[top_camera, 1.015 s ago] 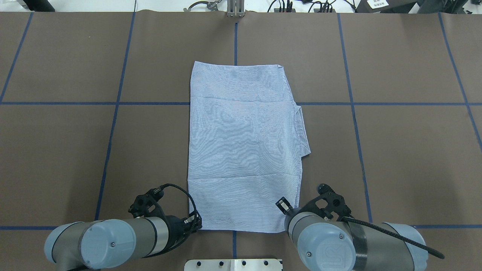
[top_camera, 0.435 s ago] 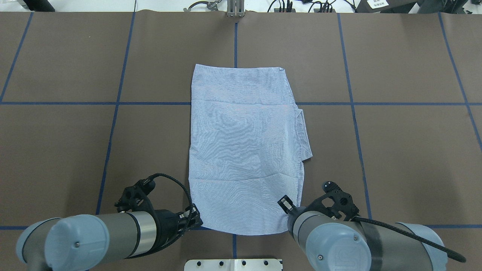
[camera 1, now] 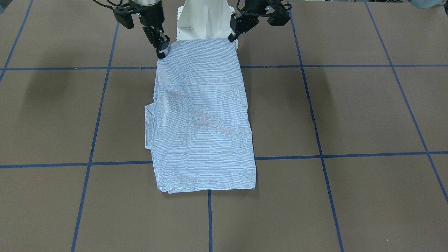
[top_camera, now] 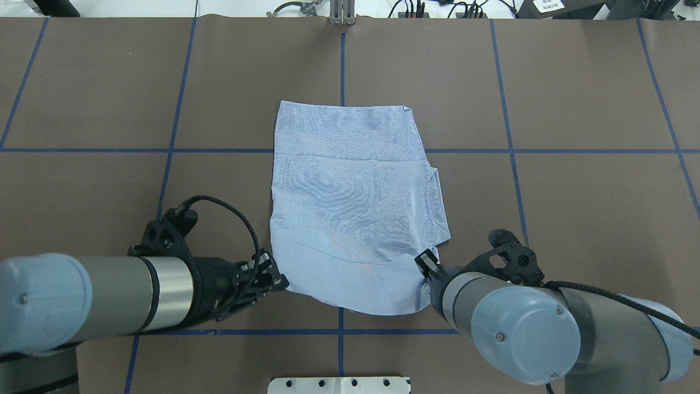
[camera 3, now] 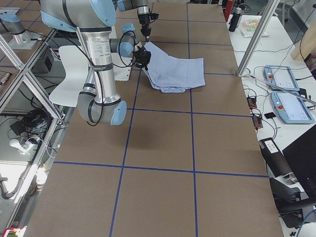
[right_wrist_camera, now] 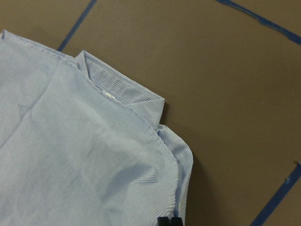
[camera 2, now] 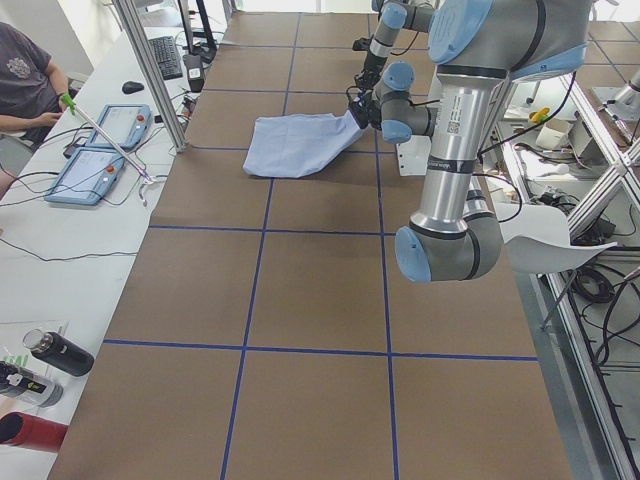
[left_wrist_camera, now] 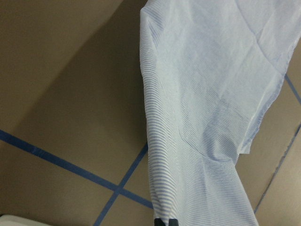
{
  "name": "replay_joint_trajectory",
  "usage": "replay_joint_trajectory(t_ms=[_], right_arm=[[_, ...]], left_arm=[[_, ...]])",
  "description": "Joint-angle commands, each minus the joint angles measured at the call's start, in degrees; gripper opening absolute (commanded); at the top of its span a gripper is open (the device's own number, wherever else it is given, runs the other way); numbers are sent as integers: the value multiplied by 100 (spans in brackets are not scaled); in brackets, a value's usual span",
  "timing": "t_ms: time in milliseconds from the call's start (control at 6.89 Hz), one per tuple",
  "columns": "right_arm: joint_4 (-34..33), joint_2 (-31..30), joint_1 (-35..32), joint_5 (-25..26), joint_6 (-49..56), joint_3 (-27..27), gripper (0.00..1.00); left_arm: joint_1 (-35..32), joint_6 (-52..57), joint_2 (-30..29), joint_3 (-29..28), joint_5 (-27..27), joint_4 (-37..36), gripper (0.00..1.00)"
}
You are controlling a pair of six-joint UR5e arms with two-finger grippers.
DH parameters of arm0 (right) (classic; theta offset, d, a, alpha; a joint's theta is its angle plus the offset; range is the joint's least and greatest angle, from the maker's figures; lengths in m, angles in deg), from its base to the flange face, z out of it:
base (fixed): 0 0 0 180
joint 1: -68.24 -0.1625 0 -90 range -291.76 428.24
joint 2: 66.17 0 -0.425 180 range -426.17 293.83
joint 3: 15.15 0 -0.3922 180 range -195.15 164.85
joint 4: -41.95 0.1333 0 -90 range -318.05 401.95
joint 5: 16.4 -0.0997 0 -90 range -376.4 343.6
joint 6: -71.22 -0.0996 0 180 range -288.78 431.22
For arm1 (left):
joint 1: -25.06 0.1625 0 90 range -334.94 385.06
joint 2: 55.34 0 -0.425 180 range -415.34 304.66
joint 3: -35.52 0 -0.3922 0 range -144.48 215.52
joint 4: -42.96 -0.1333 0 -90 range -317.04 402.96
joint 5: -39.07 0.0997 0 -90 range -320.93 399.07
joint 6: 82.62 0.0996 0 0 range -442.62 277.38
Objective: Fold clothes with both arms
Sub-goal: 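Lift the near edge and fold it over toward the collar with both grippers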
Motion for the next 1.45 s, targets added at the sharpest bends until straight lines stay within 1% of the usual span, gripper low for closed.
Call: replay_joint_trajectory(t_ms=[0,145,290,435,580,870,1015,1160,1305], right_arm=[[-23,408,-803,-540,382,310,0],[3,707,-1129,-813,411,660,0],[30,997,-1523,-1059,515,1037,0],[178,1209,-1771,-1218,899,1424,0],[379,1437,-2035,-1437,981,1915,0],[496,2096,-2545,-1973,1550,3083,0],[1026,2229,-2660,-2028,1649,3646,0],[1832,2352,-2887,-2298,1676,4400,0],[1997,2806,-3072,-2501,1964,5051,0]], left_arm=[[-1091,123,-478,-567,-789,-29,0],[-1548,245,-690,-971,-1210,-12,0],[-1857,716,-814,-1253,-1379,-20,0],[-2043,782,-1137,-1726,-1381,6,0],[-2149,809,-1349,-2166,-1381,102,0],[-2360,1282,-1780,-3027,-1364,312,0],[-2414,1310,-1930,-3649,-1363,818,0],[-2510,1327,-2001,-4273,-1363,1519,0],[-2546,1545,-2185,-4697,-1337,1692,0]])
